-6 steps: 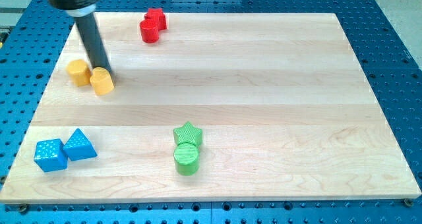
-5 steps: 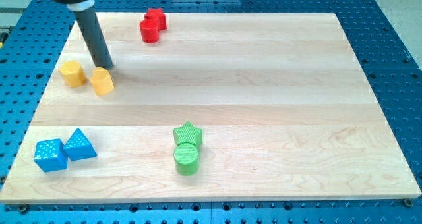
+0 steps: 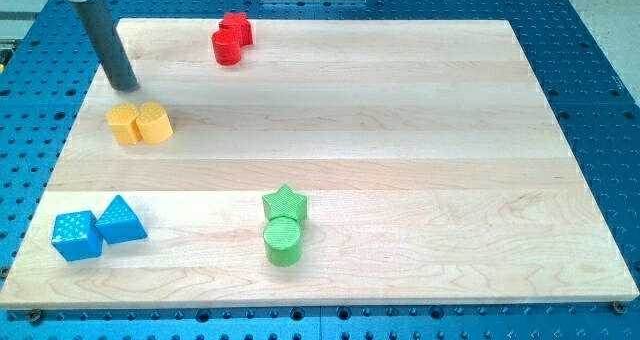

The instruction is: Place red blocks at the center of the board

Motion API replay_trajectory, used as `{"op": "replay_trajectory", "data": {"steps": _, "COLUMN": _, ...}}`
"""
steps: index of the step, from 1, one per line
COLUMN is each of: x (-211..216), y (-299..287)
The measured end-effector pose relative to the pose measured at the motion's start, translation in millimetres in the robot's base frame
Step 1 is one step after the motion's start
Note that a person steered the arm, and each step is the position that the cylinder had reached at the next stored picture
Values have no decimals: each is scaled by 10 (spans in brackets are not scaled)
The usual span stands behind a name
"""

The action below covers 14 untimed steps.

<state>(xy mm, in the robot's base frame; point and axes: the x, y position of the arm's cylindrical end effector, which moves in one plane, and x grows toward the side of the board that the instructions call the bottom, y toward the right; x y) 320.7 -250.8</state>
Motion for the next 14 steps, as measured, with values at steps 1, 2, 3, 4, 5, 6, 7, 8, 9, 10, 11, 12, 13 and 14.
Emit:
{"op": "replay_trajectory", "data": {"steps": 1, "x": -9, "y": 49}}
{"op": "replay_trajectory", "data": {"steps": 2, "x": -9, "y": 49}}
{"op": "replay_trajectory", "data": {"steps": 3, "x": -134, "y": 50}}
{"op": "replay_trajectory", "data": {"steps": 4, "x": -239, "y": 67}}
{"op": "replay_trajectory", "data": {"steps": 5, "x": -343, "y": 18}}
{"op": "replay_trajectory", "data": {"steps": 6, "x": -894, "y": 206}}
{"op": "replay_trajectory", "data": {"steps": 7, "x": -1274, "y": 667}}
{"op": "replay_trajectory", "data": {"steps": 8, "x": -1239, "y": 1278}}
{"op": "replay_trajectory", "data": {"steps": 9, "x": -647, "y": 1870}}
{"op": "replay_trajectory", "data": {"steps": 10, "x": -151, "y": 2273}}
{"op": "replay_trajectory", "data": {"steps": 11, "x": -342, "y": 2558}}
{"op": "replay_trajectory", "data": {"steps": 12, "x": 187, "y": 2337}}
{"op": "replay_trajectory", "data": {"steps": 13, "x": 407, "y": 2071}}
{"op": "replay_trajectory", "data": {"steps": 14, "x": 127, "y": 1861}}
